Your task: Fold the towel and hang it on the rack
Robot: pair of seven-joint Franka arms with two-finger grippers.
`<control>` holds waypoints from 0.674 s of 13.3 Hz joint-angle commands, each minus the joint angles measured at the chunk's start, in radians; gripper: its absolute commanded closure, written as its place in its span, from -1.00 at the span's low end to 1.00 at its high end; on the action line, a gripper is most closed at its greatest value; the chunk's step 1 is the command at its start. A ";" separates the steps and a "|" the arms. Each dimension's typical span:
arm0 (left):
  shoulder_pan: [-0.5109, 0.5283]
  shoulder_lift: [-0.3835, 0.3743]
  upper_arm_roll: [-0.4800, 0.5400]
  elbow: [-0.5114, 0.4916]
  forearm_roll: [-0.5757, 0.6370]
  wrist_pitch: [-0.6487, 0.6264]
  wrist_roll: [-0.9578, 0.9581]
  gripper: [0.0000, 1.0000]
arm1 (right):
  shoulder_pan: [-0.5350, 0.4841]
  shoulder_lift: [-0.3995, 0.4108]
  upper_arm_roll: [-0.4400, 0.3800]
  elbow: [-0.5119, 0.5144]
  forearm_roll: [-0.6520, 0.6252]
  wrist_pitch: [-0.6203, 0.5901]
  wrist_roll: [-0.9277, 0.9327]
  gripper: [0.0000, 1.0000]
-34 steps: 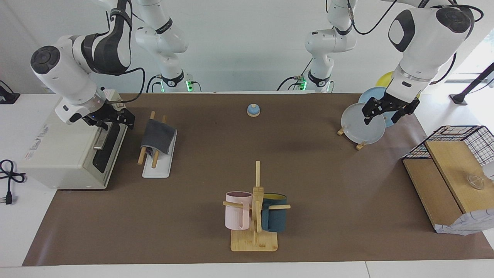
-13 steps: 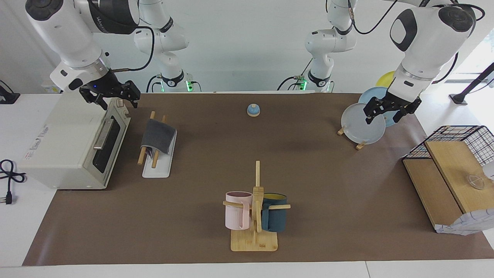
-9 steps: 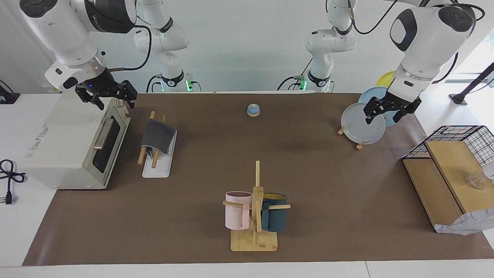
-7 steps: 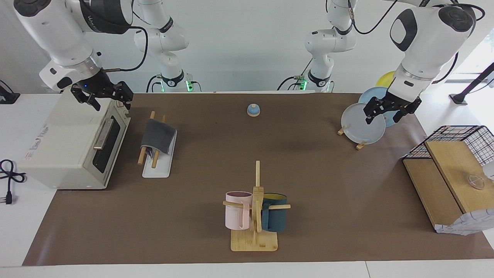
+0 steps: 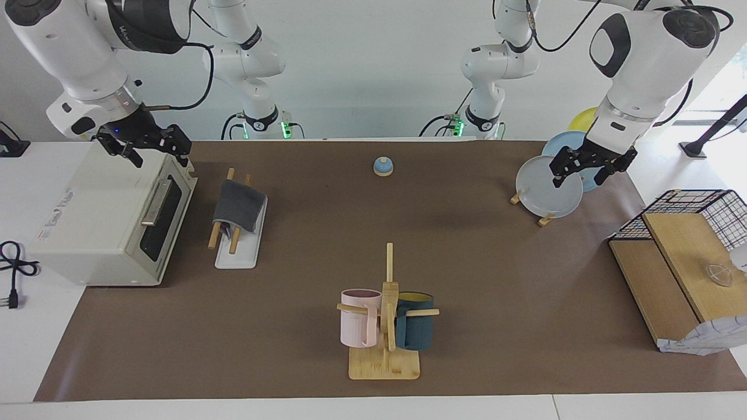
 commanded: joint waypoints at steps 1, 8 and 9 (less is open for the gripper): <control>0.001 -0.021 0.004 -0.011 0.018 -0.010 0.008 -1.00 | -0.003 0.007 0.009 0.012 -0.001 0.016 0.009 -1.00; 0.001 -0.021 0.004 -0.011 0.018 -0.008 0.006 -1.00 | -0.003 0.007 0.011 0.007 -0.001 -0.001 0.006 -1.00; 0.001 -0.021 0.004 -0.011 0.018 -0.010 0.006 -1.00 | -0.006 0.007 0.011 0.007 0.000 -0.001 0.004 -1.00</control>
